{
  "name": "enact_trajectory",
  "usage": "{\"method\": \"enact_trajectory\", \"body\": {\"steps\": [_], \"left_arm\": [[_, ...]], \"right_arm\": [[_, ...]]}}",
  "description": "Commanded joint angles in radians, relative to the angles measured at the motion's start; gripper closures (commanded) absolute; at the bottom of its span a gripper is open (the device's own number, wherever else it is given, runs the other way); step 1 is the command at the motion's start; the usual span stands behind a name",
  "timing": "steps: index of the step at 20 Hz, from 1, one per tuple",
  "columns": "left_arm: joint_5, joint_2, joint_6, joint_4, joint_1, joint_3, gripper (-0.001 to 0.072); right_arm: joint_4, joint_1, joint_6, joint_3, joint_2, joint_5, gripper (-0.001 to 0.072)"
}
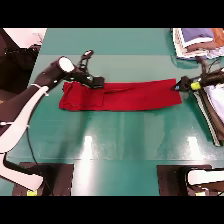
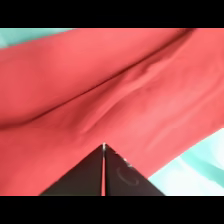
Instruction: Fold the shirts.
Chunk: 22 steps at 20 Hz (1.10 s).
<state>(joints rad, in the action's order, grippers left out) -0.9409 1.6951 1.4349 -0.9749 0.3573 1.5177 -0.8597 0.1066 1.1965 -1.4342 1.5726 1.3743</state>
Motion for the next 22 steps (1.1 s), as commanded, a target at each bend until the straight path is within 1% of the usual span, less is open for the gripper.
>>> {"method": "enact_trajectory", "body": {"steps": [1, 4, 7, 11, 15, 17, 22], "left_arm": [[0.005, 0.119, 0.006, 0.013, 0.095, 0.132, 0.0683], [0.005, 0.199, 0.032, 0.016, 0.161, 0.198, 0.0683], [0.027, 0.246, 0.032, 0.038, 0.205, 0.212, 0.0683], [0.059, 0.283, 0.031, 0.093, 0.232, 0.216, 0.0683], [0.078, 0.286, 0.030, 0.095, 0.240, 0.217, 0.0683], [0.042, 0.282, 0.023, 0.091, 0.229, 0.225, 0.0683], [-0.174, 0.282, 0.024, 0.048, 0.111, 0.362, 0.0684]], "right_arm": [[0.005, -0.055, 0.094, -0.166, -0.051, 0.083, 0.0699], [0.005, -0.124, 0.159, -0.304, -0.051, 0.100, 0.0700], [0.005, -0.188, 0.193, -0.405, -0.051, 0.100, 0.0700], [0.005, -0.276, 0.202, -0.489, -0.051, 0.092, 0.0700], [0.005, -0.349, 0.201, -0.553, -0.010, 0.093, 0.0700], [0.004, -0.377, 0.198, -0.593, 0.022, 0.097, 0.0700], [0.009, -0.445, 0.179, -0.613, 0.066, 0.091, 0.0700]]}}
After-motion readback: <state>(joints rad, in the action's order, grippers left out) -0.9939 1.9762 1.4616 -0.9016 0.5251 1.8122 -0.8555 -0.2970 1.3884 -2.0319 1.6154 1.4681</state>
